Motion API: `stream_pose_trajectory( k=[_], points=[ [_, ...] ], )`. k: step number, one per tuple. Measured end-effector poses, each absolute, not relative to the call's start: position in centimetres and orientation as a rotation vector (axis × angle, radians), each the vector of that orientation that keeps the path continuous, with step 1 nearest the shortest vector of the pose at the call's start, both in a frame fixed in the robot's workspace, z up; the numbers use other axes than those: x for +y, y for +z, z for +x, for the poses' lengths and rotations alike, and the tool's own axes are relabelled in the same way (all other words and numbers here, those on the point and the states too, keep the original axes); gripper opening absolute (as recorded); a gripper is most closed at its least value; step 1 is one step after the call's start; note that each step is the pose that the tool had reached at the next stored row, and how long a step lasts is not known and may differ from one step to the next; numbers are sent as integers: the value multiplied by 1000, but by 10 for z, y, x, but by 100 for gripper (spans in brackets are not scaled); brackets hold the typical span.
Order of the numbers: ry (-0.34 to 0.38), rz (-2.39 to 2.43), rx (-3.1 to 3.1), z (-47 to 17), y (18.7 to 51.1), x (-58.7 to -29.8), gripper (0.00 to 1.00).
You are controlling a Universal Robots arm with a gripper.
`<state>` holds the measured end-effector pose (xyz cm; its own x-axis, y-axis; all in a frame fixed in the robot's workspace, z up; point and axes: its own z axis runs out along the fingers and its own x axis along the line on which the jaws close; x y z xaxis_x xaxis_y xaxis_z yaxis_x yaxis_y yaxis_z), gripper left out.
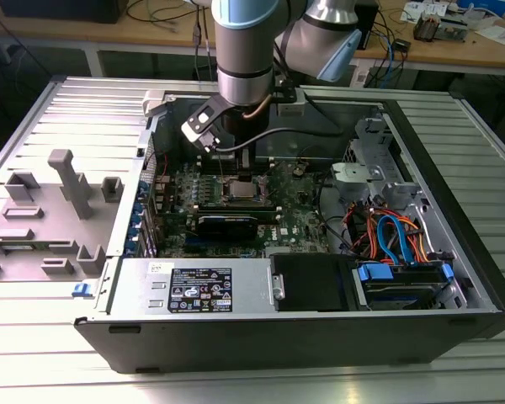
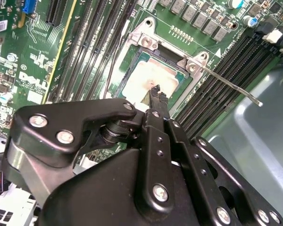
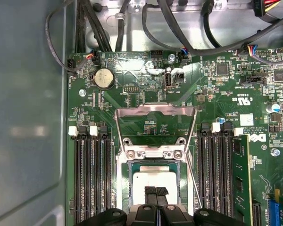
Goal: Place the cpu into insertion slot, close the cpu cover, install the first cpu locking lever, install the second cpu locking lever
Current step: 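Close the cpu cover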
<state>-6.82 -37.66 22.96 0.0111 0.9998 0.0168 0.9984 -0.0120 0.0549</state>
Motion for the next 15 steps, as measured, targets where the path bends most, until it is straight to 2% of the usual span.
stream_pose_trajectory(
  k=[15],
  points=[
    [79, 2214, 2189, -68, 240, -377, 11]
  ],
)
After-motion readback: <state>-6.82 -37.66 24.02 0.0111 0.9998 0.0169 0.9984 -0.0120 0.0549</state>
